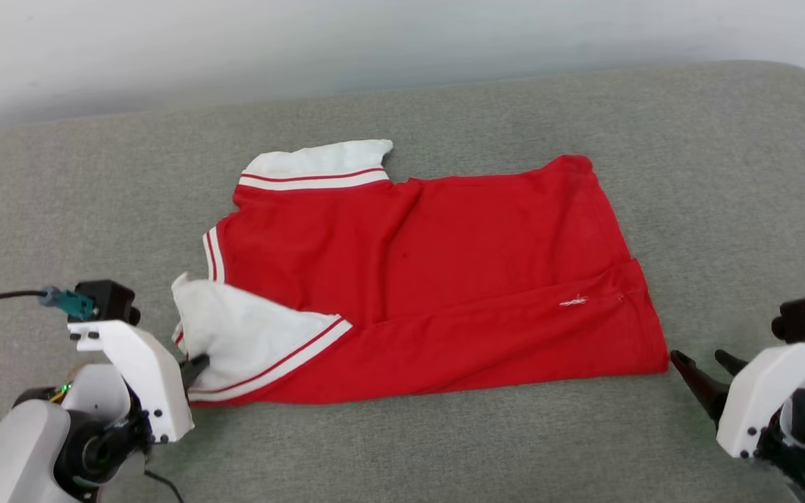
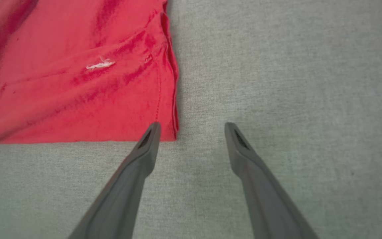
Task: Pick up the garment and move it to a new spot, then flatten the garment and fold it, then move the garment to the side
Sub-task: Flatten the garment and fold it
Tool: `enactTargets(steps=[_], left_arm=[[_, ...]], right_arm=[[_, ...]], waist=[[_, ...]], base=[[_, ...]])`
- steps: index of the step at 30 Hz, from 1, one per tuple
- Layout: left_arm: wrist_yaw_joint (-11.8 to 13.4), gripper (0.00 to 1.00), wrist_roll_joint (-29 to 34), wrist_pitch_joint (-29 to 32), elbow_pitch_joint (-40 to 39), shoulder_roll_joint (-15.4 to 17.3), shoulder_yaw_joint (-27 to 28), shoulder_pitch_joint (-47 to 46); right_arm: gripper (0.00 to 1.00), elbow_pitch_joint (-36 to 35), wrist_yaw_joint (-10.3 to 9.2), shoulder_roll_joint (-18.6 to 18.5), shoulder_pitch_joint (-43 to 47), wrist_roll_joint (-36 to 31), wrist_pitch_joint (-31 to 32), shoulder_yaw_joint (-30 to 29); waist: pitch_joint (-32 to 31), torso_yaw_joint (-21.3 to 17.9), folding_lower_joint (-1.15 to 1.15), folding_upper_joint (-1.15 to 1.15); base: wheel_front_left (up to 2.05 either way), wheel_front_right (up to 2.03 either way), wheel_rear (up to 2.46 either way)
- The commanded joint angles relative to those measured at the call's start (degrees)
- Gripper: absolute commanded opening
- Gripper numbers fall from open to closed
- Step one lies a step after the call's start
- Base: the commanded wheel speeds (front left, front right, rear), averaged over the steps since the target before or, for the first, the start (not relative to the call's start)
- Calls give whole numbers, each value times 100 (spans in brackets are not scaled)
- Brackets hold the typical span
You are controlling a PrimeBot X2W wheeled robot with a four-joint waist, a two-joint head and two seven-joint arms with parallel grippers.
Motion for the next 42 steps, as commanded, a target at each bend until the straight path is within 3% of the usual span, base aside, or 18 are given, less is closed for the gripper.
enactTargets(steps=[1, 6, 15, 16, 17, 18, 19, 30, 42], left_arm=[[57, 0, 95, -83, -167, 24, 12, -99], [142, 0, 255, -184, -594, -7, -30, -257], [202, 0, 436, -334, -853, -129, -138, -403], [197, 0, 440, -342, -854, -136, -146, -400], [193, 0, 443, -347, -850, -140, -157, -401], [188, 0, 437, -360, -842, -146, -165, -404], [182, 0, 428, -363, -829, -154, -173, -406], [178, 0, 305, -504, -754, -179, -96, -155], [587, 0, 217, -746, -1038, -207, 15, 778]], right_arm=[[100, 42, -4, -41, -229, 125, 376, 12], [100, 312, -4, -84, -671, 240, 1073, 99], [100, 1132, -3, 83, -1157, 393, 1424, 394], [86, 1184, -3, 115, -1167, 420, 1457, 465], [39, 1228, 0, 136, -1185, 442, 1457, 527], [11, 1270, 5, 168, -1206, 504, 1450, 565], [0, 1295, 5, 183, -1211, 533, 1453, 603], [0, 1018, 3, -178, -1268, 658, 1144, 688], [0, 696, -3, -376, -741, 807, 1056, 1012]], waist=[[68, 85, 1, 0], [248, 259, 1, 0], [520, 448, 1, 0], [542, 451, 1, 0], [558, 453, 1, 0], [571, 453, 1, 0], [575, 453, 1, 0], [224, 391, 1, 0], [-762, 387, 1, 0]], base=[[0, 0, 0], [0, 0, 0], [0, 0, 0], [0, 0, 0], [0, 0, 0], [0, 0, 0], [0, 0, 0], [0, 0, 0], [0, 0, 0]])
